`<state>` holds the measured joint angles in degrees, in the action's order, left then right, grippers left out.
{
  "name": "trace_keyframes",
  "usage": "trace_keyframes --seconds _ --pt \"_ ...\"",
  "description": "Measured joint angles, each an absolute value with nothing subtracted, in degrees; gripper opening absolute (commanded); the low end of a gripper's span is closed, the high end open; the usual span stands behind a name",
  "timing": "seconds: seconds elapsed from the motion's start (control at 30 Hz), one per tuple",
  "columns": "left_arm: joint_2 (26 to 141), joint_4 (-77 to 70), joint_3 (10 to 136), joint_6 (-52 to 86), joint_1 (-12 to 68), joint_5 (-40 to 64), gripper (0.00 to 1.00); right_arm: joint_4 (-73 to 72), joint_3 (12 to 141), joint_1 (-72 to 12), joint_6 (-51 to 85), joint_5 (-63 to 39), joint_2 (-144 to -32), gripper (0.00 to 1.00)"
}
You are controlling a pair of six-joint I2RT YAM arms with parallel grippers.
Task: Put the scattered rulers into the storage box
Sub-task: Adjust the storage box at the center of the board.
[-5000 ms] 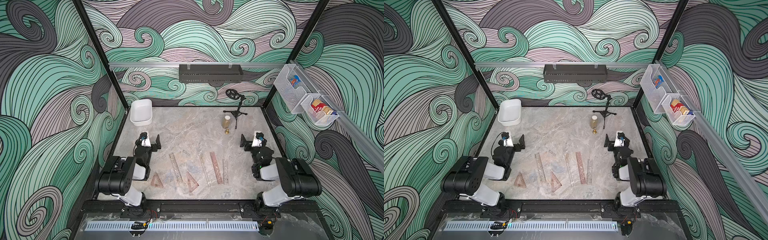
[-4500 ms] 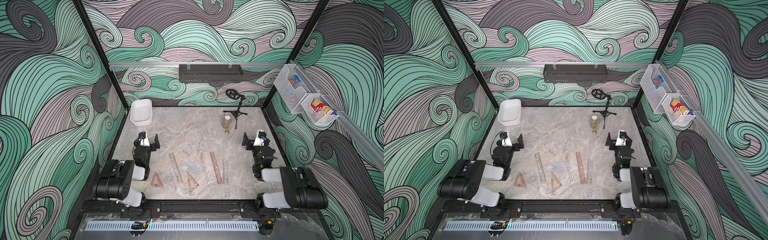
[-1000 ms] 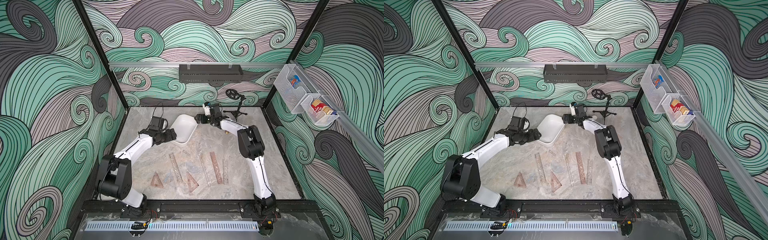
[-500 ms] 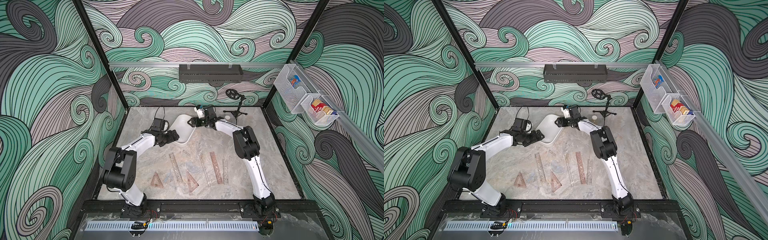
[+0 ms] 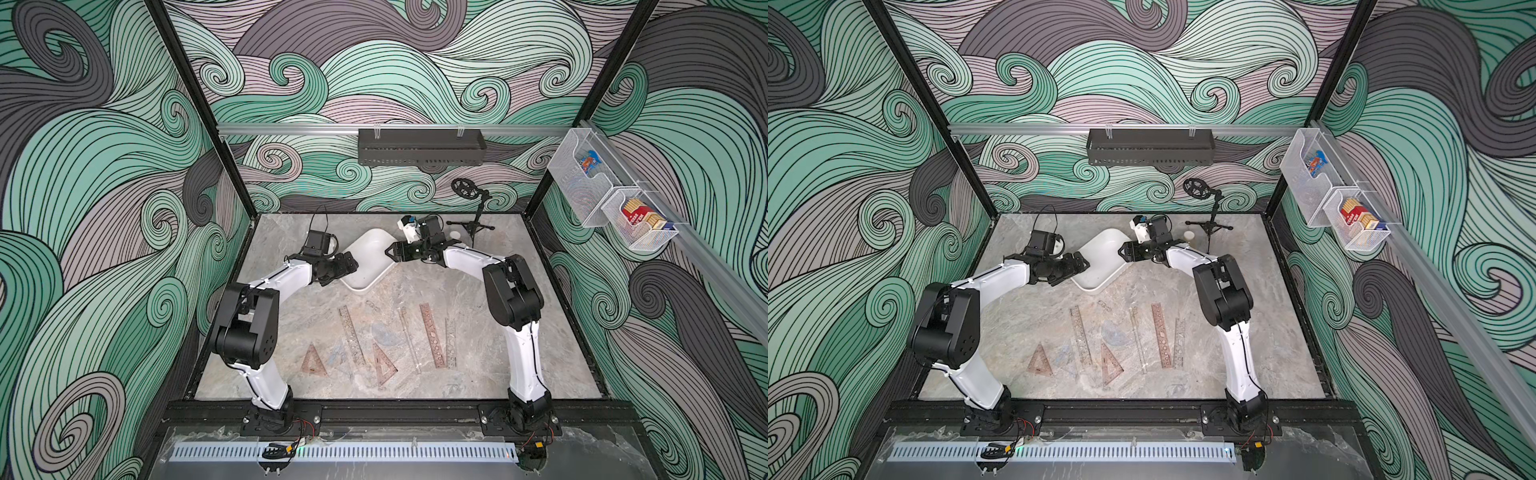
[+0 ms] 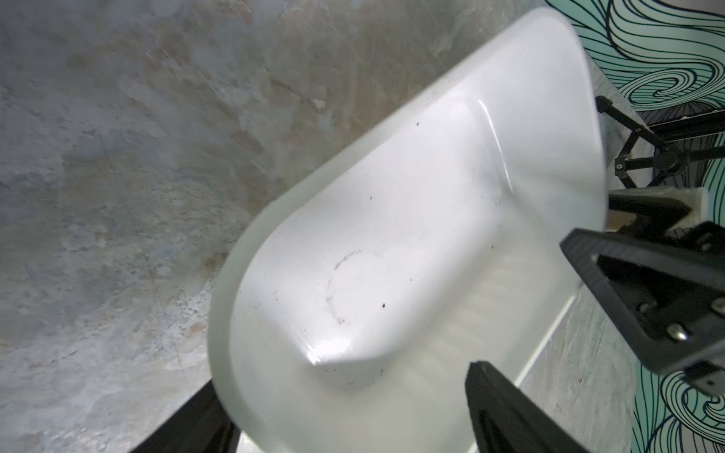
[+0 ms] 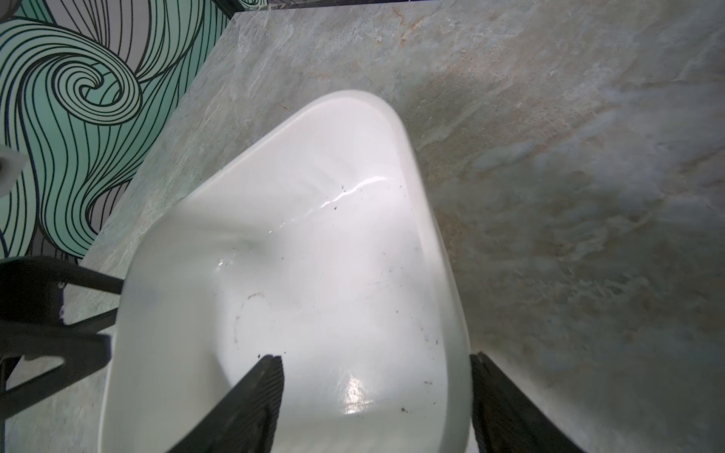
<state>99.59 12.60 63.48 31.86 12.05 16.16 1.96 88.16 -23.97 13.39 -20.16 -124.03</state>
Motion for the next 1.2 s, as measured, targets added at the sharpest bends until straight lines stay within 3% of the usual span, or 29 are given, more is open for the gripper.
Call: trace_keyframes --seconds 0.57,1.2 --pt "105.7 6.0 68.0 35.3 15.8 18.3 0.88 -3.2 61.9 -24.0 16.6 -12.8 -106.8 0.81" --pt "109.5 1.4 69.6 36.2 17.5 20.6 0.88 -7.6 51.1 -24.2 20.4 -11.0 -99.6 0.84"
